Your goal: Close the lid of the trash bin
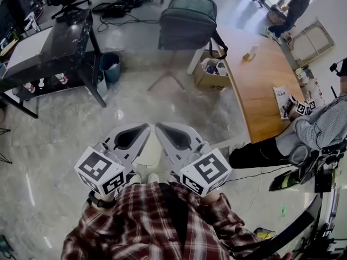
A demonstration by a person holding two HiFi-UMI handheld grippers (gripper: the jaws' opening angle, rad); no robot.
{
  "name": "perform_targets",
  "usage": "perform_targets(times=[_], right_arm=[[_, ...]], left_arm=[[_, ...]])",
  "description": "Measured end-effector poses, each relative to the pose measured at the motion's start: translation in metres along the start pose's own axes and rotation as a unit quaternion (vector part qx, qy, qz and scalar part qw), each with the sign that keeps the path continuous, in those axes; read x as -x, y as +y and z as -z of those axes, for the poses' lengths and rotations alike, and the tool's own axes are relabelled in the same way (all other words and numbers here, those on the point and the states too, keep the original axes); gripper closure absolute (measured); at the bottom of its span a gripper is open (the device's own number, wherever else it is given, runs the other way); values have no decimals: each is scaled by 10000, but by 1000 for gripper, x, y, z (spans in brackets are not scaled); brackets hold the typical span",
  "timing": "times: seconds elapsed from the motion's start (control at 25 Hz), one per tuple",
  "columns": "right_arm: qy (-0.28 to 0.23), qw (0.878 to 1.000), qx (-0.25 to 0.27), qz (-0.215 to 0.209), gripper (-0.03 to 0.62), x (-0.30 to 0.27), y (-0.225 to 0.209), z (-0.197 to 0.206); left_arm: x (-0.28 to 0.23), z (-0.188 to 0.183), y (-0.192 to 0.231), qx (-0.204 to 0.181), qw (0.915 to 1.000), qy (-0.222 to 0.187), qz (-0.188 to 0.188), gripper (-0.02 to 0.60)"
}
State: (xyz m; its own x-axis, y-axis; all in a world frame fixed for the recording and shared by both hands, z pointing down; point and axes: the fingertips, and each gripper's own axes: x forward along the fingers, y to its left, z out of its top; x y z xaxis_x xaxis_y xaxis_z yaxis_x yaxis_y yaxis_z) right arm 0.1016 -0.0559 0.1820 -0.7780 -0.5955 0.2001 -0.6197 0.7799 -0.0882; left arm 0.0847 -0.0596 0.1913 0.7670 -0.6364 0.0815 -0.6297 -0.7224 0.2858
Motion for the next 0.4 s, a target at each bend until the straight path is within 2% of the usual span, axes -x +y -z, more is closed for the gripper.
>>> perform_targets(times=[0.4], right_arm=[[14, 10000, 5, -69, 582, -3, 1, 4]], left_arm=[[1, 2, 2, -4, 10000, 37, -68, 571]])
